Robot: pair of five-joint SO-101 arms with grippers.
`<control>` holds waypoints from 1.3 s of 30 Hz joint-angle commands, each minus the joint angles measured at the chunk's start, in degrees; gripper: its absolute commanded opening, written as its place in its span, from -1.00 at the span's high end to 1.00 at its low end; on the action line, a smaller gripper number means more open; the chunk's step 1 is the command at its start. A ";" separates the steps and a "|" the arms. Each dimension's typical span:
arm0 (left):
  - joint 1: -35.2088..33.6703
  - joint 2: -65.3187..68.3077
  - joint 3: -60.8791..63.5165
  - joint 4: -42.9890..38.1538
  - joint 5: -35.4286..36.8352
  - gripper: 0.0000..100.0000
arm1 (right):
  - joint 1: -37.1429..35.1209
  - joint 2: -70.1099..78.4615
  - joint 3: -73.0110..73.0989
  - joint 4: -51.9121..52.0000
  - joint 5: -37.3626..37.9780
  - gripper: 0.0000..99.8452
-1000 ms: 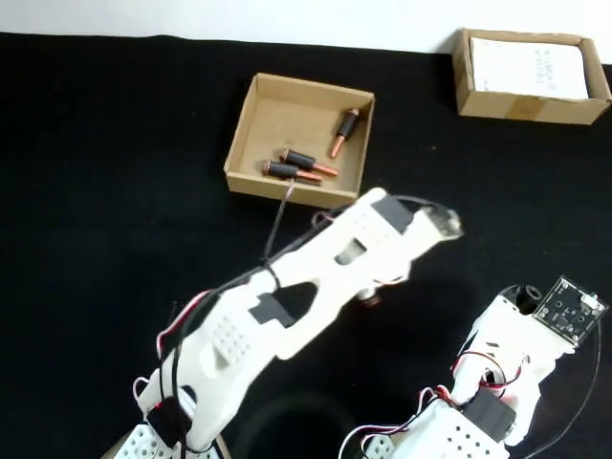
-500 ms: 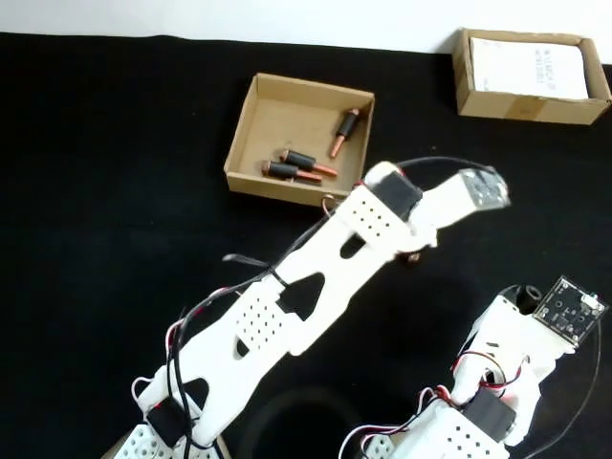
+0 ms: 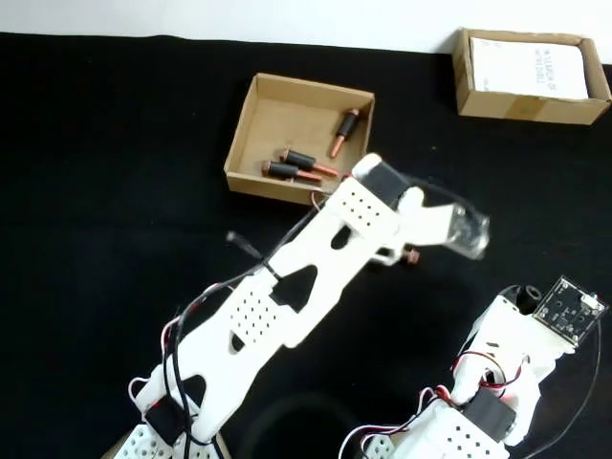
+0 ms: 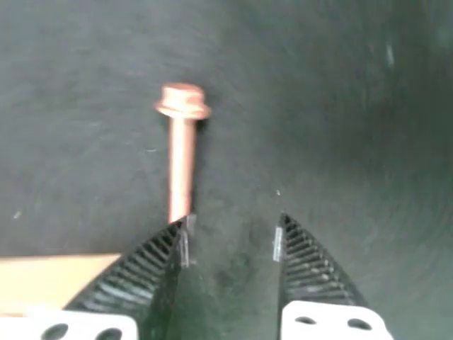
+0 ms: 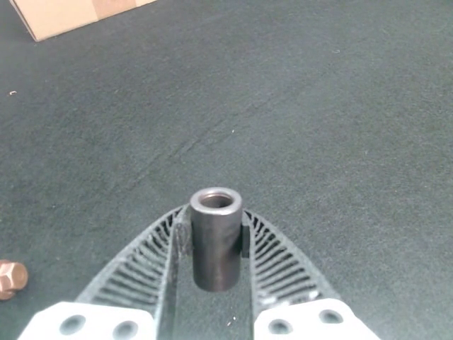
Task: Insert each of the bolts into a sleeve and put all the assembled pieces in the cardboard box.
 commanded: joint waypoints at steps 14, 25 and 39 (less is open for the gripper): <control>1.71 -0.66 5.41 -16.09 -7.21 0.62 | 0.13 -0.57 8.13 -1.19 0.09 0.99; 4.53 5.58 5.05 -19.60 -7.03 0.62 | 0.04 -0.57 8.13 -1.19 0.09 0.99; 3.74 6.02 1.89 -23.30 3.87 0.98 | 0.57 -0.40 8.13 -1.01 0.09 0.99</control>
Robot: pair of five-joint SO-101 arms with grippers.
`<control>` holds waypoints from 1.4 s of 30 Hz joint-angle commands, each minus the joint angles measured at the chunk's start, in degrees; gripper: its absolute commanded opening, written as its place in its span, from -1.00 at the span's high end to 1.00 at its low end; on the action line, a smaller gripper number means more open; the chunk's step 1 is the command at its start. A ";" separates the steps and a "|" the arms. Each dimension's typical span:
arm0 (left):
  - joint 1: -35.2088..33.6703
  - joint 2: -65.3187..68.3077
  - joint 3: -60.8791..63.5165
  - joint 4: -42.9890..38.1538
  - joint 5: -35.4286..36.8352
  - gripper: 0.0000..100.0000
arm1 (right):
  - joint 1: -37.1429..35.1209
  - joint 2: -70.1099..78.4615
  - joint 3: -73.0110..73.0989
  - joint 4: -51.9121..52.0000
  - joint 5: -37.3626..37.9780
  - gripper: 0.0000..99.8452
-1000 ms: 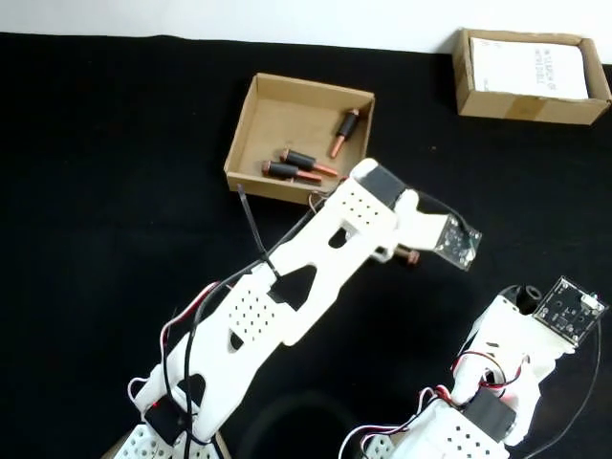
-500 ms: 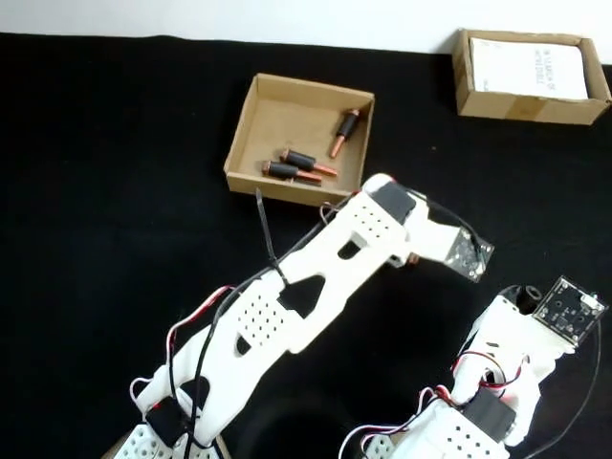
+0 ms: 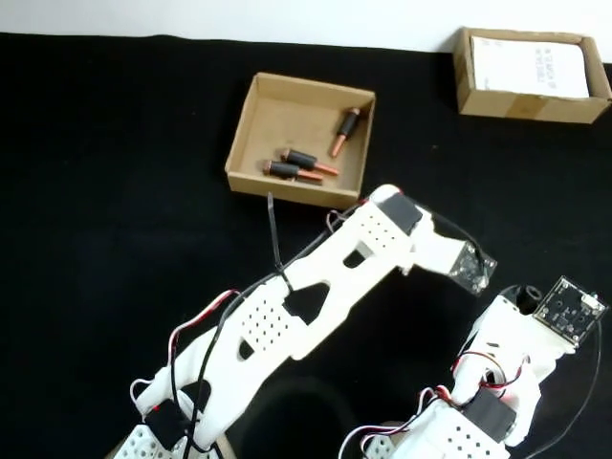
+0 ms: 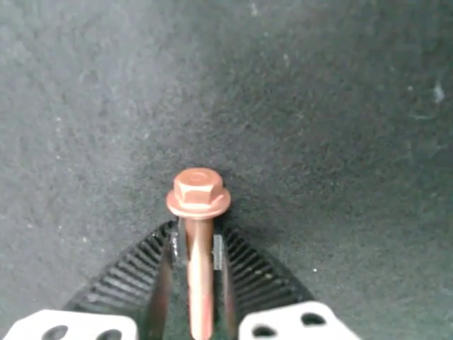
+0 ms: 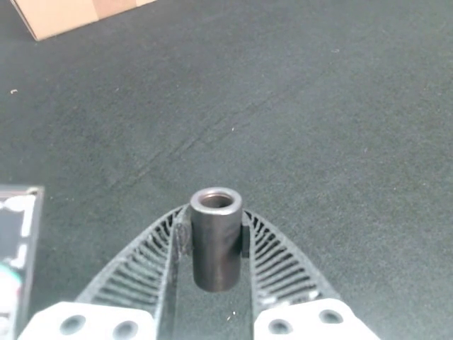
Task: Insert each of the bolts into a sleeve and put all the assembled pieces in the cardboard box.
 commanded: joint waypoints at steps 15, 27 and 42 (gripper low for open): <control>-2.59 -15.69 -28.53 20.75 38.42 0.98 | -11.03 -0.66 -5.41 -0.92 -0.18 0.99; -6.55 -45.58 -28.35 21.36 65.41 0.98 | -40.04 -0.66 -19.30 6.37 -0.18 0.99; -5.14 -51.56 -28.35 21.71 93.54 0.98 | -46.90 -0.66 -20.88 6.46 -0.44 0.99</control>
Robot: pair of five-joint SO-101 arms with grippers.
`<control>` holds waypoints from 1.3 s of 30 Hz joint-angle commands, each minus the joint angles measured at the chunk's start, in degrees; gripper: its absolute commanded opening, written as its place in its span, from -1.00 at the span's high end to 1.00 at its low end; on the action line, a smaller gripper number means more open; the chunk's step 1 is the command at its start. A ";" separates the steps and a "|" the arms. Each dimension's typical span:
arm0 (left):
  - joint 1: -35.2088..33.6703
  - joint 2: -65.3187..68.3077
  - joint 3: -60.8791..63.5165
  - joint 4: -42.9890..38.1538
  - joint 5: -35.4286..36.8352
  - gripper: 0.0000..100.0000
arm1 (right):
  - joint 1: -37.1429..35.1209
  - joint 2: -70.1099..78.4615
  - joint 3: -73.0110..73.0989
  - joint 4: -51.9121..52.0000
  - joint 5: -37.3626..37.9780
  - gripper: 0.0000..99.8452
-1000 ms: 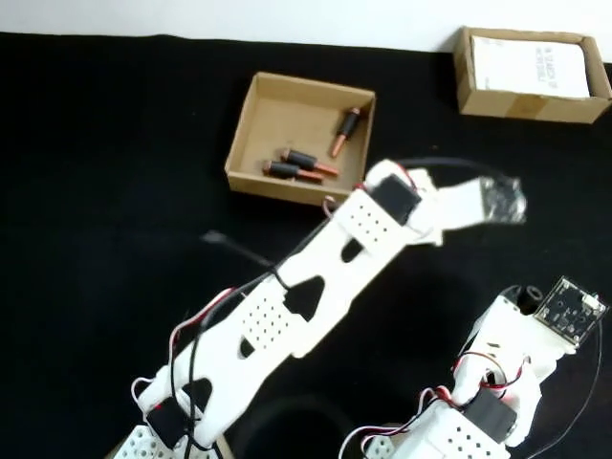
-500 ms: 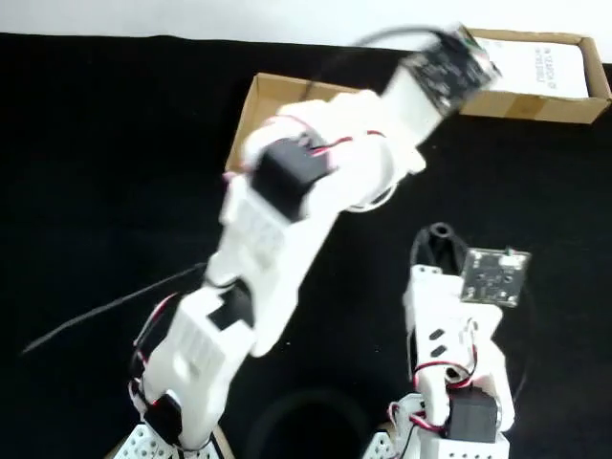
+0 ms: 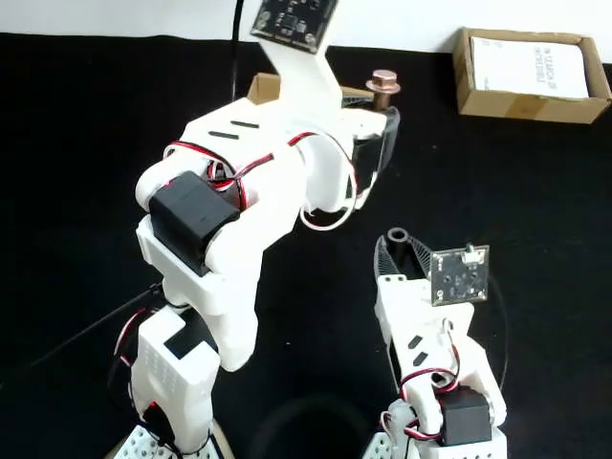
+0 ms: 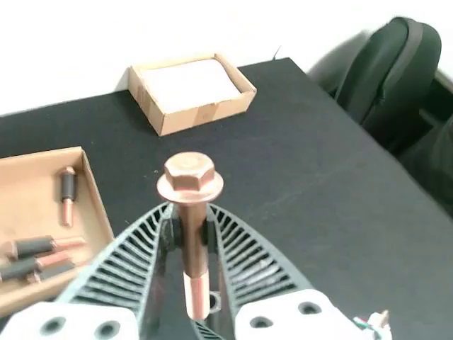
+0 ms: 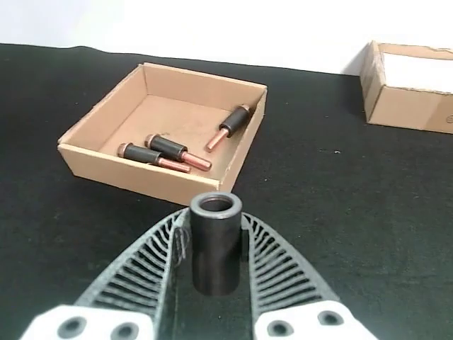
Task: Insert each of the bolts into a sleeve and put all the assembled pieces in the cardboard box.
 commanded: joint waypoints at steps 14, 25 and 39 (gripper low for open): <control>8.66 -16.48 20.44 0.18 0.44 0.98 | -5.23 -0.57 -17.80 12.00 -4.31 0.99; 2.86 -28.26 44.79 -7.12 0.26 0.98 | -5.49 -0.57 -17.63 11.65 -4.48 0.99; 7.52 -25.98 63.25 -27.52 2.02 0.98 | -5.23 -0.57 -17.63 11.74 -4.48 0.99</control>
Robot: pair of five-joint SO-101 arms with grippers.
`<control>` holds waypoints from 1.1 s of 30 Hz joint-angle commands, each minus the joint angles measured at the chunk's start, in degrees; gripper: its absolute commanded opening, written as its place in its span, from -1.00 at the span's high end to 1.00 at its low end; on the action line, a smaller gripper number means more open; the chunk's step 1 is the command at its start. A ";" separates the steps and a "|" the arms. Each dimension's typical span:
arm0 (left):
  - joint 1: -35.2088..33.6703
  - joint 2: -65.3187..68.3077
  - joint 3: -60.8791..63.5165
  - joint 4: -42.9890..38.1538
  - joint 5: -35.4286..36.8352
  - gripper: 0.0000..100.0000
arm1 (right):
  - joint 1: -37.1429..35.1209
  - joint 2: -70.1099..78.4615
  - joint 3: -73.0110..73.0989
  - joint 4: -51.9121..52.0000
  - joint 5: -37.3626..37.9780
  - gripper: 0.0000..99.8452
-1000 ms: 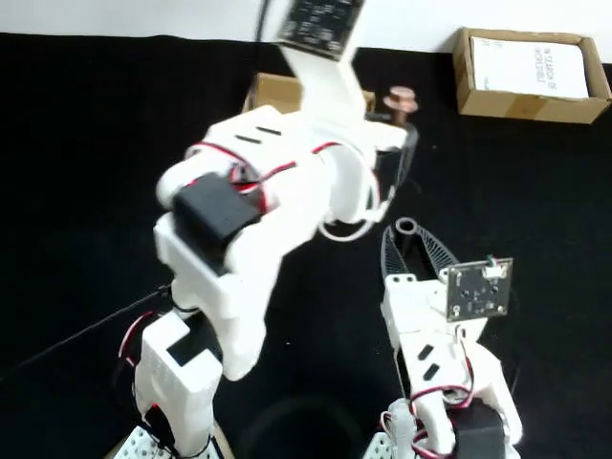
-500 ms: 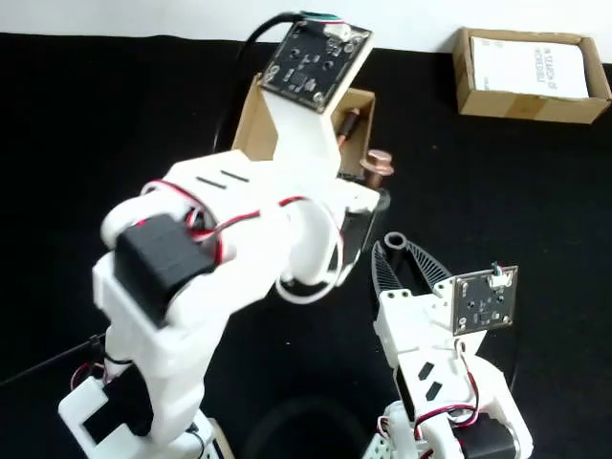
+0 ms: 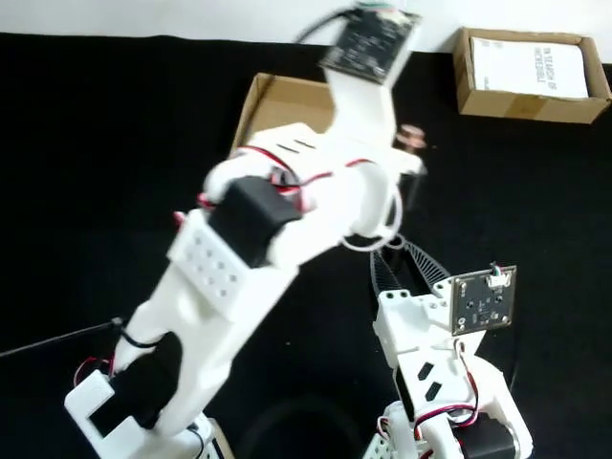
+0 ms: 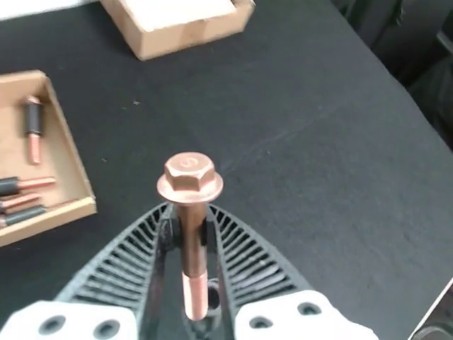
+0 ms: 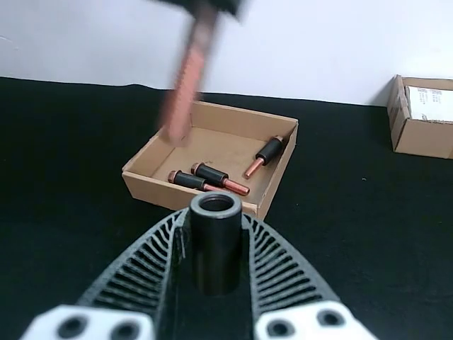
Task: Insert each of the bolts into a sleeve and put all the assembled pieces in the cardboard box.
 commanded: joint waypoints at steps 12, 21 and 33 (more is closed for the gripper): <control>1.63 -0.84 7.08 -7.03 2.11 0.98 | 0.13 -0.31 -2.77 0.22 -0.44 0.99; 2.07 -0.92 8.75 -5.27 2.37 0.98 | 0.13 -0.31 -2.77 0.13 -0.35 0.99; 2.24 -3.38 14.55 -4.48 2.37 0.98 | 2.51 -0.31 -2.77 0.04 -0.35 0.99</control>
